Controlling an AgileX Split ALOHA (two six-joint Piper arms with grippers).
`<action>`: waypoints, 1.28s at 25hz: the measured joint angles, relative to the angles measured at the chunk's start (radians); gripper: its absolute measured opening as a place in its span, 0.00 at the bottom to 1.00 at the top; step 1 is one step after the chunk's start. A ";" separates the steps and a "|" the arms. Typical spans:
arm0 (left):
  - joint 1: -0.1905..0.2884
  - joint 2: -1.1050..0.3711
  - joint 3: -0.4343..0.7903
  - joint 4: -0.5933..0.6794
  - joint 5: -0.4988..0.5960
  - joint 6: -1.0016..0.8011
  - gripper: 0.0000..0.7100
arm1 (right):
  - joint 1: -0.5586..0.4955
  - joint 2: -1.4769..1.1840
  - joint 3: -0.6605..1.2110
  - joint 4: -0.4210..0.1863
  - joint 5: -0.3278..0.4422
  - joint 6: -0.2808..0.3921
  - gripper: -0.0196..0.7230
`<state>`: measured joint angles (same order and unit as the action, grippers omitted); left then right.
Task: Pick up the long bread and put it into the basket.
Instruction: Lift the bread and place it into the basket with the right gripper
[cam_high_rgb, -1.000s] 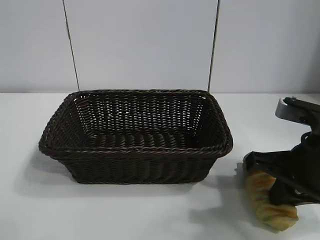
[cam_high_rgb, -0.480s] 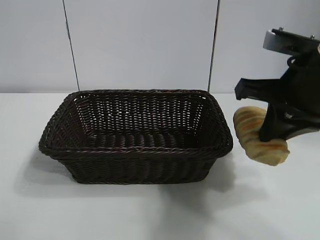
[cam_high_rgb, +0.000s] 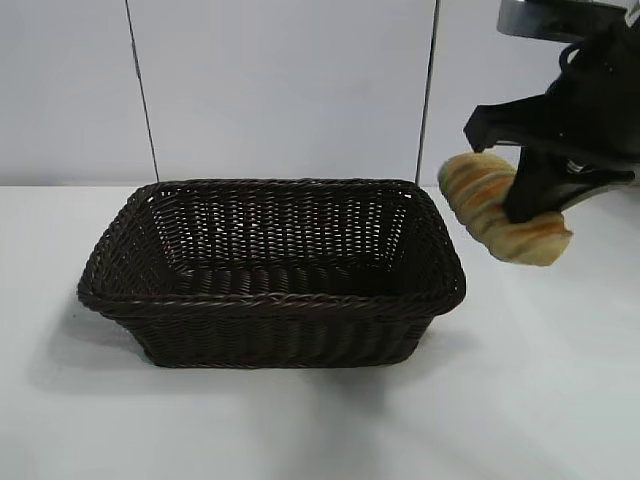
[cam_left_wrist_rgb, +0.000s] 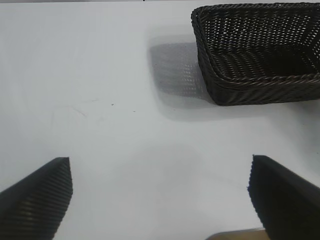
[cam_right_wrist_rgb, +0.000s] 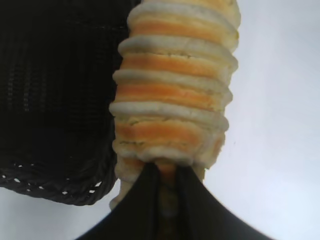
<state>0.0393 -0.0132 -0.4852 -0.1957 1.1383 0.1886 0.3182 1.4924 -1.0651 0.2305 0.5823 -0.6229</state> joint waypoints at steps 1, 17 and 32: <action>0.000 0.000 0.000 0.000 0.000 0.000 0.97 | 0.000 0.012 -0.010 0.043 -0.003 -0.082 0.12; 0.000 0.000 0.000 0.000 0.000 0.000 0.97 | 0.172 0.354 -0.256 0.177 0.039 -0.624 0.10; 0.000 0.000 0.000 0.000 0.000 0.000 0.97 | 0.220 0.513 -0.300 0.112 -0.035 -0.568 0.10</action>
<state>0.0393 -0.0132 -0.4852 -0.1957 1.1383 0.1886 0.5381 2.0050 -1.3651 0.3421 0.5474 -1.1910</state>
